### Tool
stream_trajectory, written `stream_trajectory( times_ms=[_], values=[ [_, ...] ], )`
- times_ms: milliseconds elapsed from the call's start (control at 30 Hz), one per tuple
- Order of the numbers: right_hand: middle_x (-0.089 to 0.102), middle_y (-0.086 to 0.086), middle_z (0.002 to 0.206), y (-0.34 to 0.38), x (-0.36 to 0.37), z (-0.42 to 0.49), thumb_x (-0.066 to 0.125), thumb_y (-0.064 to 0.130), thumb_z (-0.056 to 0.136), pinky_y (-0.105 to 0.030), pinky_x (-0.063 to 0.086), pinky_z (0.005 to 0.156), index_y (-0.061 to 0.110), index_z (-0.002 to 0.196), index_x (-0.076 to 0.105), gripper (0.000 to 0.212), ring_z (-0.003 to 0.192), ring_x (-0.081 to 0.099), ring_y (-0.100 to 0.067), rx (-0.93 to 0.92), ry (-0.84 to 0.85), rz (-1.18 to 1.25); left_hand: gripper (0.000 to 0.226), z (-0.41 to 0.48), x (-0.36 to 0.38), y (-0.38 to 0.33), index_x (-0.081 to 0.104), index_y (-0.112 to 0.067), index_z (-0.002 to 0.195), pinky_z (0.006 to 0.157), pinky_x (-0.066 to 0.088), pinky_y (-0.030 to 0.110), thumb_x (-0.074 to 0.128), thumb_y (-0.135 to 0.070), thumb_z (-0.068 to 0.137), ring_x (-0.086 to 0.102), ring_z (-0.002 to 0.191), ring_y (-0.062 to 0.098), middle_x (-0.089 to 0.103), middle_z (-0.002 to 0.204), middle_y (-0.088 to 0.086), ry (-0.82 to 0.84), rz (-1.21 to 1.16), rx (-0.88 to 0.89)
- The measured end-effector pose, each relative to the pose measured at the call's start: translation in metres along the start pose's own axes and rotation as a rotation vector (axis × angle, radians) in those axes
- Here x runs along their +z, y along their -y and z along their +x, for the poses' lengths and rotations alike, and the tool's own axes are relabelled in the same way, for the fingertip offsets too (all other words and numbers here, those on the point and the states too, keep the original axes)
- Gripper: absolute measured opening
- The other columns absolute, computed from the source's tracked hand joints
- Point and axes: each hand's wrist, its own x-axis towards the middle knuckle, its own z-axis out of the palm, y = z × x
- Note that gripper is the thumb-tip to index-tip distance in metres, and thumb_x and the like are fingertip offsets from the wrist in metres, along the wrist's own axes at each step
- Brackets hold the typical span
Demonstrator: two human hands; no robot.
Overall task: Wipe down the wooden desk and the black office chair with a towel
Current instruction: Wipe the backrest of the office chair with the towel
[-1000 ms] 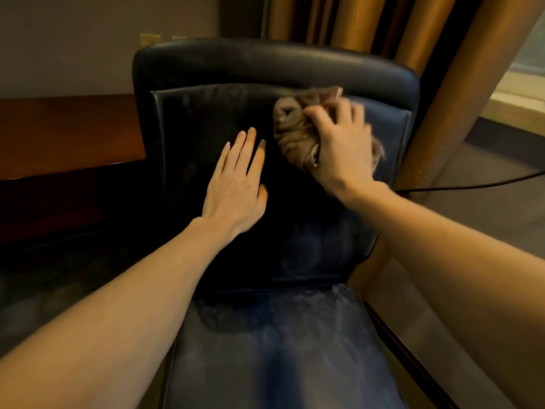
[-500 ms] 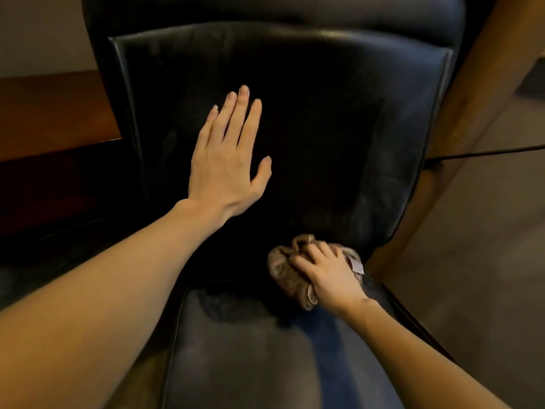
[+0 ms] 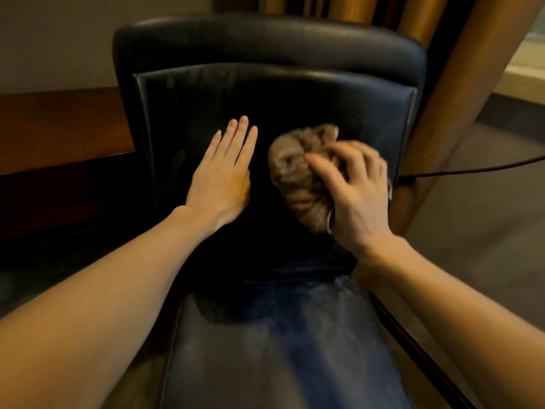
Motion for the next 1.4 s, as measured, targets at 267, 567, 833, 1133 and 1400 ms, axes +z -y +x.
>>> stream_trajectory(
  times_ms=[267,567,833,1133,1400],
  values=[
    [0.043,-0.019,0.155,0.001,0.048,0.0,0.06,0.04,0.096,-0.064,0.023,0.117,0.029,0.147,0.055,0.053,0.143,0.035,-0.045,-0.02,0.192,-0.048,0.065,-0.044,0.019,-0.007,0.024,-0.004,0.161,0.127,0.015,0.048,0.046,-0.012,0.1,0.014,0.158,0.026,0.016,0.169,0.014,-0.128,0.085,0.008],
    [0.042,-0.012,0.14,0.01,0.125,-0.125,0.07,0.035,0.088,-0.058,0.021,0.114,0.031,0.138,0.05,0.054,0.126,0.04,-0.038,-0.12,0.141,-0.023,0.063,-0.063,0.074,0.001,0.024,-0.008,0.161,0.127,0.017,0.049,0.044,-0.03,0.107,0.019,0.157,0.026,0.023,0.168,0.013,-0.237,0.155,-0.023],
    [0.044,-0.012,0.136,0.012,0.143,-0.189,0.063,0.035,0.09,-0.053,0.014,0.119,0.03,0.137,0.05,0.048,0.125,0.041,-0.037,-0.124,0.232,0.004,0.111,-0.06,0.083,0.006,0.012,-0.002,0.162,0.126,0.013,0.055,0.041,-0.082,0.09,0.014,0.156,0.033,0.015,0.168,0.019,-0.177,0.296,0.032],
    [0.04,-0.001,0.147,0.008,0.137,-0.209,0.063,0.039,0.089,-0.047,0.026,0.116,0.039,0.156,0.032,0.074,0.136,0.032,-0.031,0.273,1.118,0.094,0.128,-0.061,0.079,0.006,0.001,-0.003,0.162,0.128,0.003,0.052,0.041,-0.092,0.08,0.002,0.158,0.031,0.004,0.17,0.017,-0.101,0.281,0.041],
    [0.054,-0.011,0.138,0.043,0.065,-0.166,0.056,0.047,0.091,-0.056,0.041,0.101,0.029,0.146,0.046,0.058,0.127,0.045,-0.037,0.095,0.507,0.156,0.128,-0.059,0.075,0.004,0.002,-0.002,0.162,0.128,0.002,0.052,0.042,-0.091,0.079,0.003,0.158,0.031,0.005,0.17,0.018,-0.08,0.26,0.043]
  ],
)
